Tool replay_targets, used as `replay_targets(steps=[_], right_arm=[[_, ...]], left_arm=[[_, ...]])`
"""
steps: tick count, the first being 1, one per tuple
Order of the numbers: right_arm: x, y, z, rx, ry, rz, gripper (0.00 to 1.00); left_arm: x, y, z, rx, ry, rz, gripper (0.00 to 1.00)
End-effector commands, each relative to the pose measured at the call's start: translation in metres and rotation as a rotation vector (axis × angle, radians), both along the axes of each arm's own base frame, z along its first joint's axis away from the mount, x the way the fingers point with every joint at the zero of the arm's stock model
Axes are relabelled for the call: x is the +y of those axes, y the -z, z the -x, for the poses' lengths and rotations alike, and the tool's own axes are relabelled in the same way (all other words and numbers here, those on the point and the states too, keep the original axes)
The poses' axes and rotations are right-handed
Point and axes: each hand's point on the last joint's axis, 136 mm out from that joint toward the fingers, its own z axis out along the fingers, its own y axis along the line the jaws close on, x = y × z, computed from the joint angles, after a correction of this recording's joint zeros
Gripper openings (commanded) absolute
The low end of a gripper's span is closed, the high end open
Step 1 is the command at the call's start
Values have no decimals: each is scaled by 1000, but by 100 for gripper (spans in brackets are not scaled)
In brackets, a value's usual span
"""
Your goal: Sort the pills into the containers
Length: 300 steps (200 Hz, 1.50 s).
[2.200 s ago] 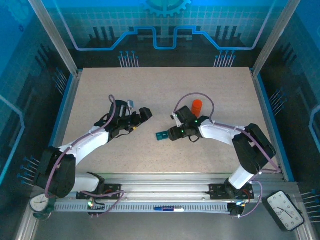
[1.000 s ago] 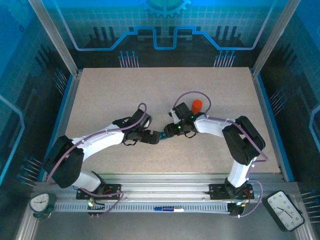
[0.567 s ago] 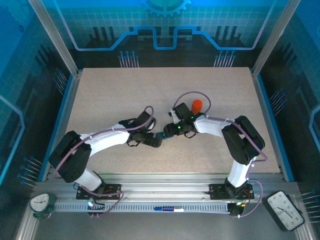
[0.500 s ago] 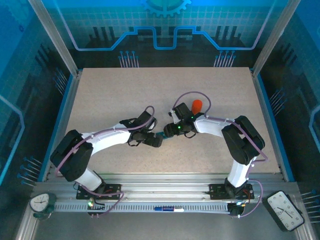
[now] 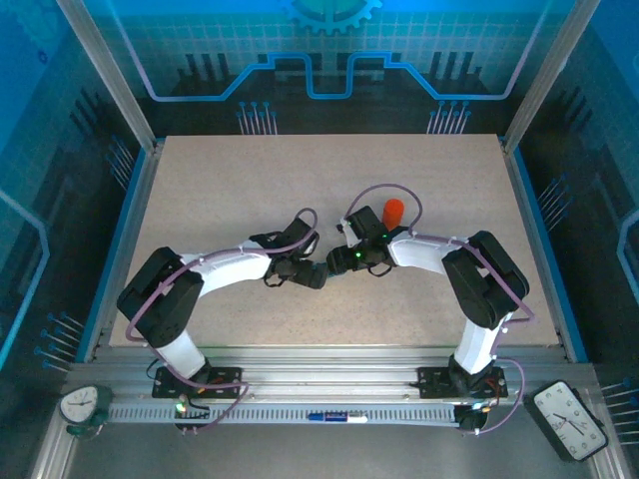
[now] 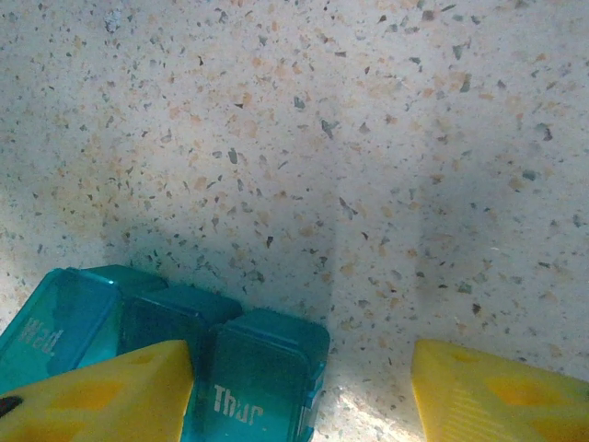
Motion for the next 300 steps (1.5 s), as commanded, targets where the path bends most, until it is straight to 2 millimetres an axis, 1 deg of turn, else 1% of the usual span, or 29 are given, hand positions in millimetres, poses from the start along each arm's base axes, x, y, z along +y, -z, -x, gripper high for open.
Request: replay_targets(steps=[1, 47, 104, 156, 199, 225, 266, 283, 300], right_arm=[[-14, 23, 9, 64, 23, 46, 65], [-14, 28, 12, 75, 22, 43, 64], [-14, 32, 14, 85, 23, 43, 63], [-16, 35, 17, 93, 23, 46, 62], [-15, 37, 17, 100, 26, 39, 62], [-13, 31, 17, 98, 22, 29, 62], [-8, 12, 13, 74, 15, 2, 62], [-7, 7, 13, 69, 13, -7, 62], [-7, 4, 14, 68, 12, -13, 62]], left_arm=[[6, -7, -16, -29, -23, -7, 99], [19, -14, -38, -34, -104, 46, 99], [16, -17, -55, -35, -122, 74, 99], [22, -5, -65, -14, -151, 61, 99], [20, 1, -65, 13, -162, 78, 99], [14, -8, -62, 8, -162, 125, 99], [4, -34, -57, -18, -165, 235, 99], [-2, -45, -54, -29, -167, 300, 99], [-8, -52, -48, -27, -168, 364, 99]])
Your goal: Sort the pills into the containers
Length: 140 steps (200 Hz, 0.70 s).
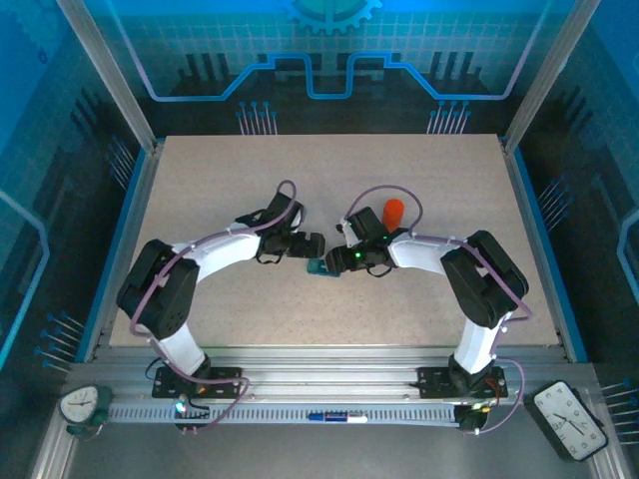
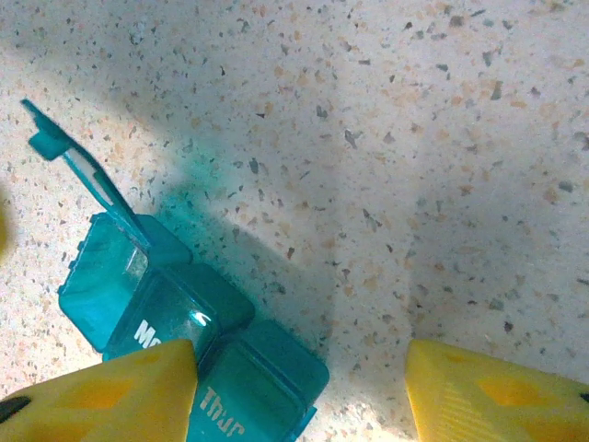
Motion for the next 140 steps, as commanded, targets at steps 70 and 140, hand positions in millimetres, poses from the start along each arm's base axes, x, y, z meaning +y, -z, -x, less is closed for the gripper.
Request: replay_targets(steps=[70, 140], right_arm=[[-14, -4, 21, 66, 21, -4, 63], [-24, 0, 29, 66, 26, 19, 63]], left_arm=[[-26, -6, 28, 35, -22, 240, 99], [-32, -11, 38, 24, -25, 260, 99]])
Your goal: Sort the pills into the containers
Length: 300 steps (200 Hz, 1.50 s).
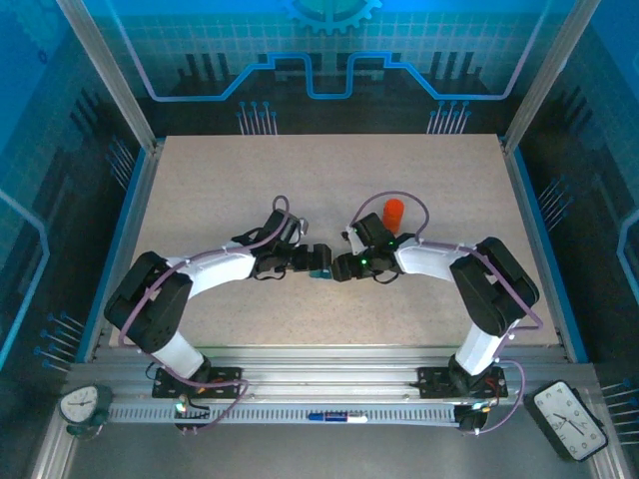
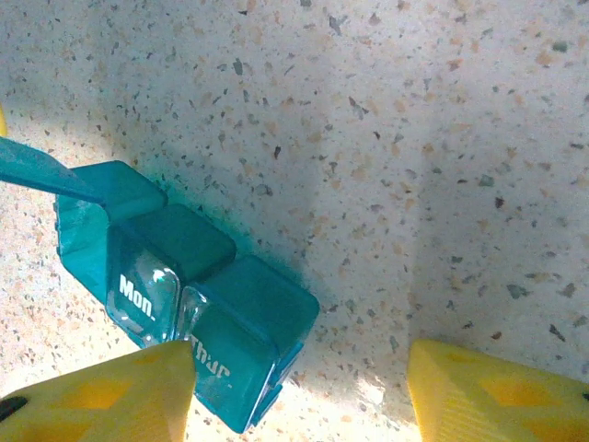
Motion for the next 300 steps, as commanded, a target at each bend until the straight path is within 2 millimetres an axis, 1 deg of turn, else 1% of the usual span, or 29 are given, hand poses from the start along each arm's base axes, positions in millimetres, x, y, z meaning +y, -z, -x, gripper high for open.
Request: replay_targets(steps=[1, 7, 20, 47, 69, 81, 84, 98, 109, 123, 135, 152, 168, 184, 203, 222, 235, 249, 272, 288, 300], right_arm=[[-10, -1, 3, 14, 22, 12, 63], [-16, 7, 11, 33, 23, 27, 63], [-17, 6, 12, 33, 23, 24, 63], [-14, -1, 11, 23, 20, 3, 64], [-11, -13, 8, 12, 15, -16, 65], [-10, -18, 11, 14, 10, -25, 66], [-6, -29, 4, -11, 9, -42, 66], [-5, -48, -1, -42, 11, -61, 66], [-8, -63, -5, -69, 20, -74, 66], [-14, -88, -13, -113, 41, -94, 67], [-22, -110, -20, -158, 66, -106, 68], [-39, -143, -34, -224, 118, -113, 69], [-55, -165, -46, -273, 162, -100, 71], [-73, -179, -59, -306, 211, -63, 73], [-96, -181, -75, -304, 267, 12, 77], [-116, -171, -90, -285, 310, 108, 80], [-124, -161, -98, -253, 321, 146, 81], [-128, -151, -105, -221, 323, 174, 82], [-127, -137, -116, -179, 311, 203, 83], [-127, -129, -121, -160, 308, 224, 83], [-129, -122, -125, -148, 308, 244, 83]], left_arm=[[-4, -16, 2, -30, -4, 48, 99], [-4, -16, 2, -29, -5, 49, 99], [-4, -19, 3, -34, -5, 53, 99], [-4, -21, 4, -37, -5, 53, 99], [-4, -23, 4, -41, -7, 54, 99], [-3, -25, 4, -47, -10, 53, 99], [-3, -26, 5, -48, -9, 53, 99], [-2, -30, 4, -59, -13, 53, 99], [-1, -35, 3, -72, -17, 53, 99], [1, -42, 1, -93, -19, 49, 99], [2, -50, 0, -115, -20, 49, 99], [4, -62, -3, -148, -24, 51, 99], [8, -74, -8, -185, -34, 42, 99], [14, -86, -12, -228, -44, 25, 99], [22, -99, -17, -286, -67, 1, 99], [37, -109, -22, -335, -112, -29, 99], [47, -115, -26, -361, -139, -43, 99], [57, -119, -29, -376, -166, -52, 99], [73, -121, -33, -386, -216, -75, 99], [81, -119, -35, -384, -238, -74, 99], [83, -118, -35, -387, -244, -69, 99]])
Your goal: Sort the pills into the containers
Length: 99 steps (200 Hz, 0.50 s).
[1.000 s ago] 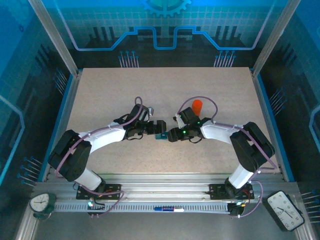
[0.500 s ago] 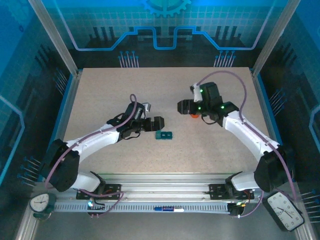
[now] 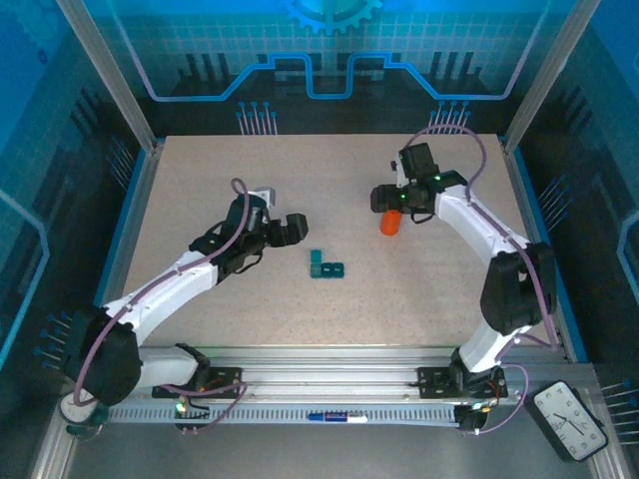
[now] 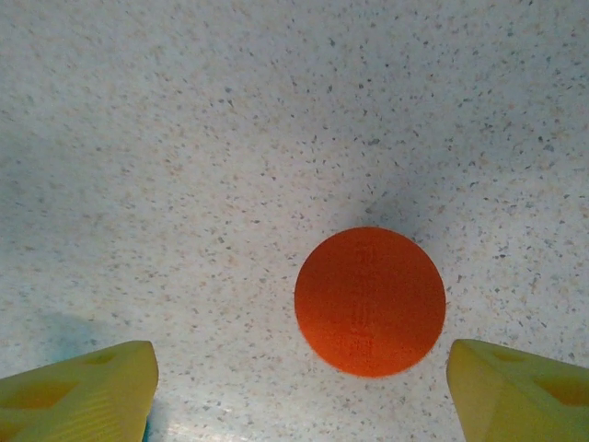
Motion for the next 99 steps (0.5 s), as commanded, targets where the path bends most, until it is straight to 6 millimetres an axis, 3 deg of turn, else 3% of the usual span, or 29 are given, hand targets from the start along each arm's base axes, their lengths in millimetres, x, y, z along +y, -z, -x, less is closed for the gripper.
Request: replay_targets(steps=[1, 99], right_arm=[[-8, 3, -4, 31, 2, 55, 83], [-13, 44, -17, 103, 5, 122, 74]], left_arm=[[14, -6, -1, -29, -29, -25, 99], [15, -3, -5, -36, -32, -6, 99]])
